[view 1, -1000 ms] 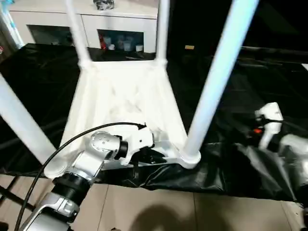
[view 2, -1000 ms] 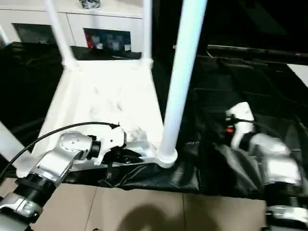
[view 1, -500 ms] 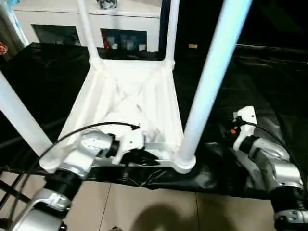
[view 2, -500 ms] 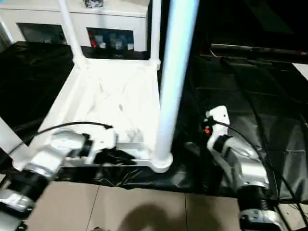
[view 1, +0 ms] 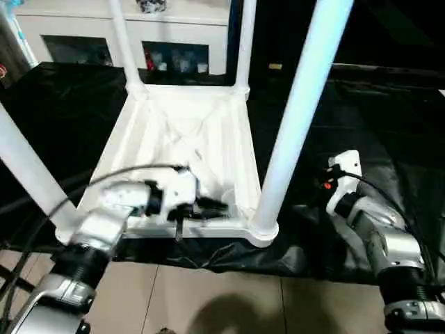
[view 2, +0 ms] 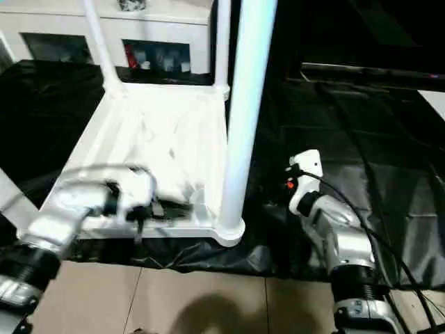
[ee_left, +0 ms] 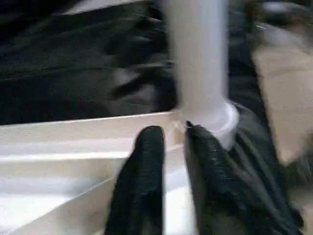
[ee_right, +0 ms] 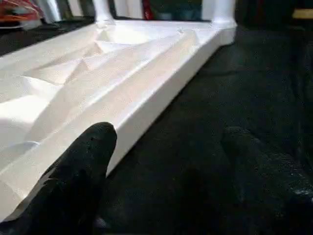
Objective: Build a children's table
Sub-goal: Rotate leg to tighten
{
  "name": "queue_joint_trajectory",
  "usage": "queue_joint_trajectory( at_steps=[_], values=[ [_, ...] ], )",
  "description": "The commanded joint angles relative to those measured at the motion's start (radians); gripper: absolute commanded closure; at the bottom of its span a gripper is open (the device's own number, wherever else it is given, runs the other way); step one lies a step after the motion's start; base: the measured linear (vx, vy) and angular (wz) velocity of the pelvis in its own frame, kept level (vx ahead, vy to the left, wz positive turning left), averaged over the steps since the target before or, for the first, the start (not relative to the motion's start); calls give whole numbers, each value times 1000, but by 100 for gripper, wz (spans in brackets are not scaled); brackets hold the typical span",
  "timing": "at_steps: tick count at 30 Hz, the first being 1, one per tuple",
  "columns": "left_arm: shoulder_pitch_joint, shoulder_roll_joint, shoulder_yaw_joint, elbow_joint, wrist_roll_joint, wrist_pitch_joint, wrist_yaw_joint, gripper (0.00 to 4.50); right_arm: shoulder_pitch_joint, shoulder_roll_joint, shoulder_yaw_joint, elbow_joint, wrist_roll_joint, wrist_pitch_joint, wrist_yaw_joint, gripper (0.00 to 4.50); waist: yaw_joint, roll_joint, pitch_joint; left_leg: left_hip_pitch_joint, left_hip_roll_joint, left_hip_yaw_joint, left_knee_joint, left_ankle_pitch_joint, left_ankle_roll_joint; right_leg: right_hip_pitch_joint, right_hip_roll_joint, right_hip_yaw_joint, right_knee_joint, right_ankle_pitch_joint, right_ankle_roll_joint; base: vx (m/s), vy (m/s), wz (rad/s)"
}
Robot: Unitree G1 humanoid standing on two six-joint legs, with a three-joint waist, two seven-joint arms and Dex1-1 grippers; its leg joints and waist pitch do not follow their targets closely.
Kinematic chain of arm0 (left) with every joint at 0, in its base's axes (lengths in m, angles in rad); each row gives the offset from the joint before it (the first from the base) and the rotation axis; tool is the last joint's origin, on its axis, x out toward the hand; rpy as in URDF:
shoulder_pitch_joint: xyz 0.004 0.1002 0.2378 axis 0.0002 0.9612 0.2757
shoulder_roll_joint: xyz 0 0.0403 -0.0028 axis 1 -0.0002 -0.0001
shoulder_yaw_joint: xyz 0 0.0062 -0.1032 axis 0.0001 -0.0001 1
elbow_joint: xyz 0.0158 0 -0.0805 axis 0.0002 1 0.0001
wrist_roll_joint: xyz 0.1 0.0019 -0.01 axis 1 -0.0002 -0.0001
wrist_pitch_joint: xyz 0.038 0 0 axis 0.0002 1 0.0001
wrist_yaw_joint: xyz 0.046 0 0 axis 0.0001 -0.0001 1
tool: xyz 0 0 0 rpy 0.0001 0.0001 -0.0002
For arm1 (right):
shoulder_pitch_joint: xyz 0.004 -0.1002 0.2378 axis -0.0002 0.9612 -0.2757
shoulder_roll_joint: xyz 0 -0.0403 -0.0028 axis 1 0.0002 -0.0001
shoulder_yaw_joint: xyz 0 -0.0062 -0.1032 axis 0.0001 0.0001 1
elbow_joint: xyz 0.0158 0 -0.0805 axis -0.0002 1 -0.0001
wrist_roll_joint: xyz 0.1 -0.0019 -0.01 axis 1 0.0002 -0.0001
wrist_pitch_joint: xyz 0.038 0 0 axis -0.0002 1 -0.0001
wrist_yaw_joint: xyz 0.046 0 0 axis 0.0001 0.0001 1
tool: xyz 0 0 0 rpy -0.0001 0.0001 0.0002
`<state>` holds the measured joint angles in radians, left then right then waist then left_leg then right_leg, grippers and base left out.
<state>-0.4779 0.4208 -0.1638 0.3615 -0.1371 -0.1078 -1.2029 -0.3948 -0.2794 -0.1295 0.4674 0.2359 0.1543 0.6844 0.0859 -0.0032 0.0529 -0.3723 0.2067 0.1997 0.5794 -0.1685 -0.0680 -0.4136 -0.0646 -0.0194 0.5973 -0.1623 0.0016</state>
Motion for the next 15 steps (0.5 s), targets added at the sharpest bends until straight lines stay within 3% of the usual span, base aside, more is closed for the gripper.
queue_joint_trajectory(
  at_steps=[1, 4, 7, 8, 9, 10, 11, 13, 15],
  values=[
    [22, -8, 60, -43, 6, 88, 139, 344, 6, 10, 5, -42, -40, 11, -77, 56, -6, 1, -65, 19, 19, -7, -63, -248, -4, 39, -51, 23, -65, -275, -190, 0, 0, 0],
    [71, -61, 149, -96, 69, 177, 410, 344, 13, 31, 16, -71, -91, 15, -185, 56, -18, -3, -63, 16, 17, -10, -64, -255, -19, 40, -47, 22, -68, -291, -171, 0, 0, 0],
    [92, -104, 192, -135, 81, 227, 524, 344, 22, 41, 23, -94, -85, 18, -182, 56, -23, -3, -64, 15, 16, -11, -62, -259, -7, 40, -47, 23, -72, -304, -157, 0, 0, 0],
    [129, -137, 220, -199, 82, 282, 597, 344, 44, 49, 35, -127, -75, 21, -163, 56, -24, 5, -66, 14, 18, -12, -62, -258, -3, 41, -46, 24, -69, -292, -158, 0, 0, 0],
    [160, -150, 225, -242, 91, 304, 617, 344, 58, 49, 45, -139, -76, 17, -151, 56, -24, 7, -64, 12, 21, -14, -64, -258, -1, 42, -48, 23, -71, -282, -159, 0, 0, 0],
    [173, -154, 226, -260, 91, 314, 621, 344, 63, 47, 48, -141, -76, 16, -146, 56, -26, 1, -63, 11, 18, -13, -64, -262, 8, 40, -45, 22, -75, -280, -162, 0, 0, 0],
    [233, -169, 226, -340, 82, 352, 624, 344, 84, 41, 61, -154, -74, 10, -124, 56, -26, 10, -67, 11, 19, -15, -63, -258, 10, 42, -46, 22, -71, -268, -165, 0, 0, 0],
    [269, -164, 216, -390, 63, 373, 611, 344, 100, 37, 69, -170, -71, 11, -112, 56, -28, 5, -66, 7, 20, -14, -63, -244, 20, 43, -44, 23, -70, -225, -176, 0, 0, 0],
    [357, -120, 181, -523, -2, 443, 544, 344, 137, 25, 93, -232, -50, 28, -65, 56, -26, 5, -72, 6, 20, -15, -59, -221, 28, 47, -44, 24, -62, -180, -184, 0, 0, 0]
  ],
)
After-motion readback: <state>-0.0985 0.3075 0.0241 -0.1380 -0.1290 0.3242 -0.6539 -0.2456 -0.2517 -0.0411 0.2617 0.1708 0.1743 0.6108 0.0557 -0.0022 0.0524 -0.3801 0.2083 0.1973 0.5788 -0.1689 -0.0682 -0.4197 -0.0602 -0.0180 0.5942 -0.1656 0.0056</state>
